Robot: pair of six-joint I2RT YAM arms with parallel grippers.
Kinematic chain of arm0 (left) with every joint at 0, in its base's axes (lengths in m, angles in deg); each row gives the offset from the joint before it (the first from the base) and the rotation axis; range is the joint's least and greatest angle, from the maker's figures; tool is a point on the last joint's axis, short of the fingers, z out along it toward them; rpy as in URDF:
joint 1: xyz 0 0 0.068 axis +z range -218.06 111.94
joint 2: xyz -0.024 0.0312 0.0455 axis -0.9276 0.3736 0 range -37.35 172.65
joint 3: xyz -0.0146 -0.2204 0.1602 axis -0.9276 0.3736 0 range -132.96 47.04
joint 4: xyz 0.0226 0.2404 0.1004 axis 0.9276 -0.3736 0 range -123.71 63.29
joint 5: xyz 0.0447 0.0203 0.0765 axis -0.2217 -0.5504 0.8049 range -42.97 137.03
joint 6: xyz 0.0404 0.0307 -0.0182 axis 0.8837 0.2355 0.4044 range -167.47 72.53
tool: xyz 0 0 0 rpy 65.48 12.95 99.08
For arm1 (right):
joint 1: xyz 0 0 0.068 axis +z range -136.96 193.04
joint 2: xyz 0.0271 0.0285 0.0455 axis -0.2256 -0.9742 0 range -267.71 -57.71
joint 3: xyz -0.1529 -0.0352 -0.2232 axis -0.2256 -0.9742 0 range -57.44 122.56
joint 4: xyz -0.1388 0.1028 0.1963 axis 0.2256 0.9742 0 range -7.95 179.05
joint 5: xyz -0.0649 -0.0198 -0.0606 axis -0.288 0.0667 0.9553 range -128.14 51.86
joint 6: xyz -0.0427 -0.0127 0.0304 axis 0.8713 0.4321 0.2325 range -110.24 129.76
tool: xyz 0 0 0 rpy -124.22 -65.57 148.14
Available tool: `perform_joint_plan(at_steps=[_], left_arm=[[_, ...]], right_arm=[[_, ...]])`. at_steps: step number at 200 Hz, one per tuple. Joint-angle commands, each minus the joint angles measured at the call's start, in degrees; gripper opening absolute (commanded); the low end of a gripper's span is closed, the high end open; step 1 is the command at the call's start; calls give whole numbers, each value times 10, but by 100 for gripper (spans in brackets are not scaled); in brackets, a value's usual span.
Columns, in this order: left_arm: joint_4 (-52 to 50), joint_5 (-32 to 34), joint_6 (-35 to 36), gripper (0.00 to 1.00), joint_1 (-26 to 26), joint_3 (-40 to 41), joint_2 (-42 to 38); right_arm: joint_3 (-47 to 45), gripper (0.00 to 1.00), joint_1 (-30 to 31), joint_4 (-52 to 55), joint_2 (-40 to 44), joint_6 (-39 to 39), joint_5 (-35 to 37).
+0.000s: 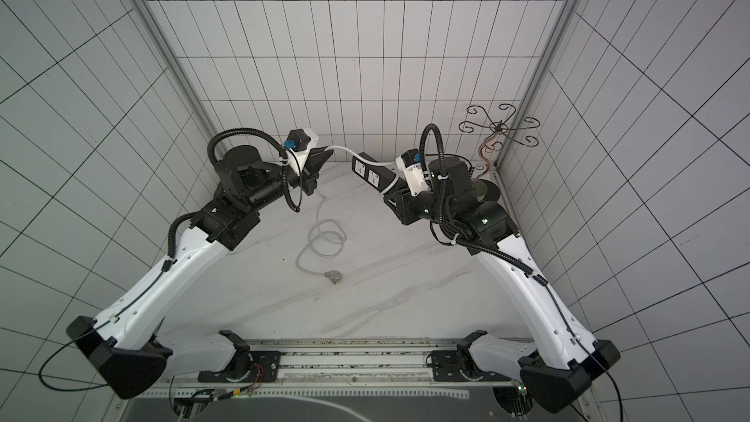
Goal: Unwrap the cord wrapped around the power strip
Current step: Unwrap the power cord from the power strip.
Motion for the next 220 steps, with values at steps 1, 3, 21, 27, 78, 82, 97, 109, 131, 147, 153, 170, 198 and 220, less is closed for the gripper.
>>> perform_joint_plan(at_steps=[1, 3, 21, 27, 78, 82, 97, 109, 131, 147, 153, 170, 198, 220], left_arm=[[-2, -28, -9, 0, 37, -11, 43], [-2, -32, -11, 0, 41, -12, 46], [-1, -54, -19, 0, 61, -13, 74], [-2, -63, -20, 0, 65, -11, 81], [-4, -100, -24, 0, 73, 88, 107], [-1, -102, -24, 0, 73, 100, 105], [10, -118, -25, 0, 69, 139, 95], [24, -137, -27, 0, 68, 163, 81], [47, -154, -26, 4, 55, 197, 53], [47, -154, -8, 9, 44, 212, 34], [46, -154, -1, 11, 42, 217, 27], [40, -147, 19, 26, 42, 225, 4], [33, -112, 51, 60, 34, 226, -49], [32, -61, 96, 70, -4, 215, -73]], right_arm=[[-13, 0, -6, -9, 42, 8, -107], [-12, 0, -6, -6, 43, 8, -111], [1, 0, -6, 18, 48, 10, -154], [3, 0, -6, 18, 51, 7, -168], [100, 0, -6, -54, 43, -56, -177], [111, 0, -6, -53, 40, -56, -162], [134, 0, -7, -53, 31, -56, -82], [136, 0, -8, -53, 27, -51, -29], [133, 0, -12, -48, 10, -63, 64], [133, 0, -13, -35, -5, -67, 114], [134, 0, -13, -30, -9, -67, 125], [134, 0, -14, -14, -17, -59, 148], [131, 0, -15, 10, -21, -45, 170], [134, 0, -14, 26, -25, -36, 151]])
